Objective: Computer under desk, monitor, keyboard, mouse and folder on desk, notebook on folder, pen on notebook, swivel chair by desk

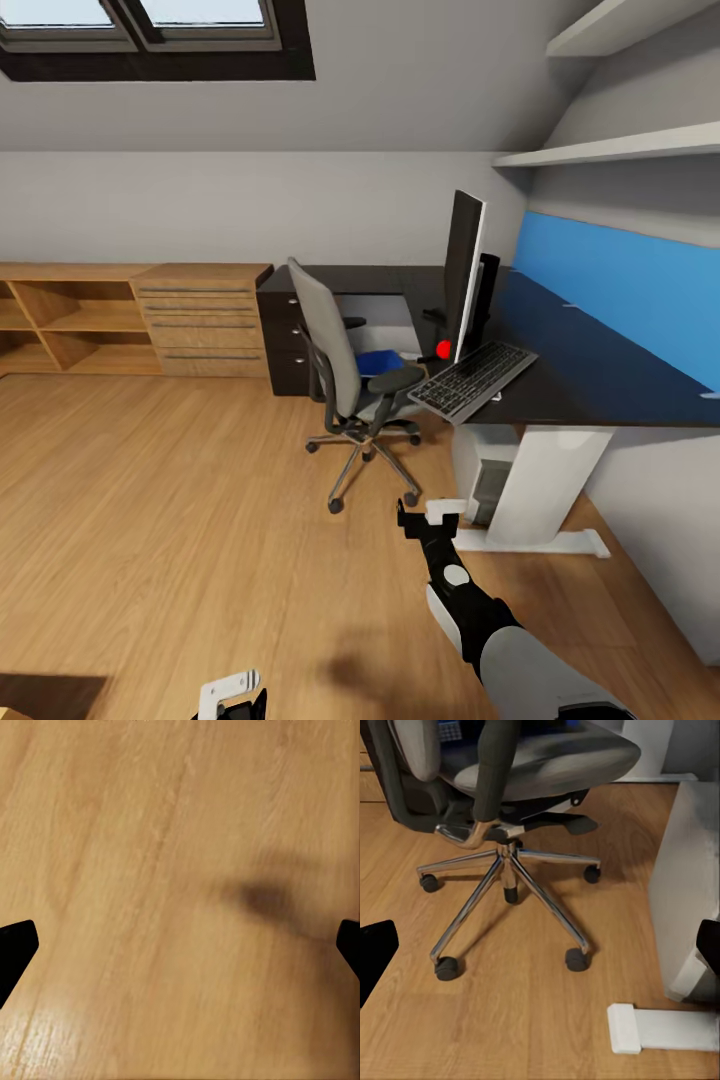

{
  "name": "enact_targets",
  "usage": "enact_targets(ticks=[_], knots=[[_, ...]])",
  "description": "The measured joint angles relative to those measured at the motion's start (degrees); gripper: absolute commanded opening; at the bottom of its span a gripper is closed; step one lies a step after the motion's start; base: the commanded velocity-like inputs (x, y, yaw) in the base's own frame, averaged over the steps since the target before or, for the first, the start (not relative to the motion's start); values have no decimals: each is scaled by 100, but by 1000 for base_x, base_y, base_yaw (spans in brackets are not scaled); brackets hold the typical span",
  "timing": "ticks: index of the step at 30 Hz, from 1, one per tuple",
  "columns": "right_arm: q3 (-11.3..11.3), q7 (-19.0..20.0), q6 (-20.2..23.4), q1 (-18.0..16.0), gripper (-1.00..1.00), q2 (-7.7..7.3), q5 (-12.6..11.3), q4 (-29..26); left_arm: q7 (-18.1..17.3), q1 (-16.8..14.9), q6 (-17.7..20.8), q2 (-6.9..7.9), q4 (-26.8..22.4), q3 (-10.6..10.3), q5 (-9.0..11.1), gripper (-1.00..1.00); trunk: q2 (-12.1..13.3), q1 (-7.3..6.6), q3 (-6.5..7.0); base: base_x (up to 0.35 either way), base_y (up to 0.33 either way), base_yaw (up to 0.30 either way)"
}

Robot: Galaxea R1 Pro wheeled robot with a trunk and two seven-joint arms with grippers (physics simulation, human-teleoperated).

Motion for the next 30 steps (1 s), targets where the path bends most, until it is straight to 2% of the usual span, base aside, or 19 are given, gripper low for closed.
enact_targets(ticks=[8,17,22,30], knots=[[-1,-277,-223,0,100,0,0,-6,-4,0,0,-2,0,7,5,100,0,0,0,41,-11,0],[0,-782,-731,0,100,0,-16,2,-7,0,-7,-2,-3,7,10,100,0,0,0,116,-1,0],[3,-860,-795,0,100,0,-17,2,2,0,-8,-12,-4,-2,16,100,0,1,0,13,0,0],[3,-876,-810,0,100,0,-12,2,7,0,-5,-33,0,-16,12,100,-319,176,-143,2,0,0]])
